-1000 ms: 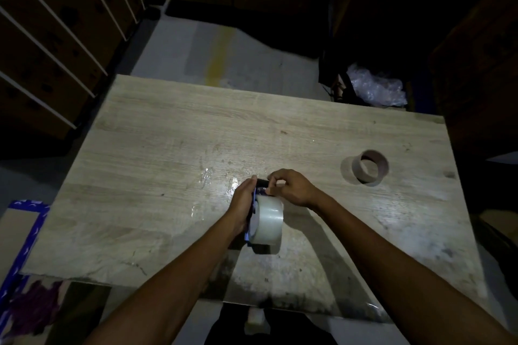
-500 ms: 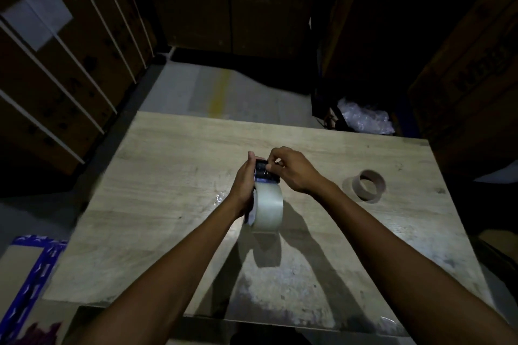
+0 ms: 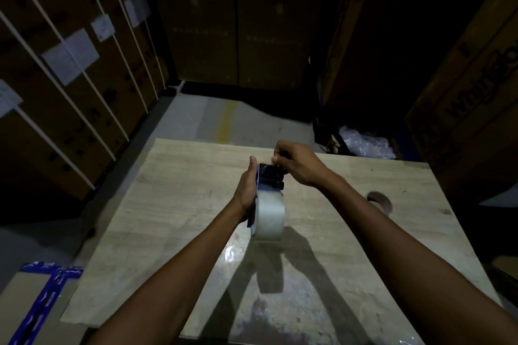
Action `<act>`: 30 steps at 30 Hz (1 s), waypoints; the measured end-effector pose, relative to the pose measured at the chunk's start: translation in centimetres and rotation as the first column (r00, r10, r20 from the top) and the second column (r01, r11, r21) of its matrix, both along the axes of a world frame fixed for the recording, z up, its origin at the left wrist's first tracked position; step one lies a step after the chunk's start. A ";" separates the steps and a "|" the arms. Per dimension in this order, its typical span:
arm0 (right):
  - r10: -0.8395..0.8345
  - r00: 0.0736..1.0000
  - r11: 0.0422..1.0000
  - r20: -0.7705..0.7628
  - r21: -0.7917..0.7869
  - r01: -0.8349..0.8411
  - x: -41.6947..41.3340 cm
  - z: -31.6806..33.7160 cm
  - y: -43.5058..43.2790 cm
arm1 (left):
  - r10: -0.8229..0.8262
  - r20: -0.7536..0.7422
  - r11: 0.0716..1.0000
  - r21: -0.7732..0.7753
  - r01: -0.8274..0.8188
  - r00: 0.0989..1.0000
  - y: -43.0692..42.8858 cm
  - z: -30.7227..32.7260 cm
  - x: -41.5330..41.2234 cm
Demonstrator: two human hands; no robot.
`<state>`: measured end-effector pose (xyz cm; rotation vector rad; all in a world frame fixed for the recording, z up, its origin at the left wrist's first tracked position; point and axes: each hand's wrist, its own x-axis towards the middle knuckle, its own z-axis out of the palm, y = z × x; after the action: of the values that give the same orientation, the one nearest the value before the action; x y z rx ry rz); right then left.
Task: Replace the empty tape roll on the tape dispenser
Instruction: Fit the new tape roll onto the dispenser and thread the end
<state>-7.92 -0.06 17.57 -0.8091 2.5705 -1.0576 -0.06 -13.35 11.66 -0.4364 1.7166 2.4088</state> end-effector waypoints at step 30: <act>-0.027 0.957 0.984 0.287 -0.159 0.075 1.0 4.6 -2.2 | -0.088 -0.050 0.994 0.057 0.091 0.995 -1.8 3.6 1.0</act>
<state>-6.93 -2.25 22.14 -0.5797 2.2946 -1.3165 0.96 -15.20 15.23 -0.2896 1.6417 2.4173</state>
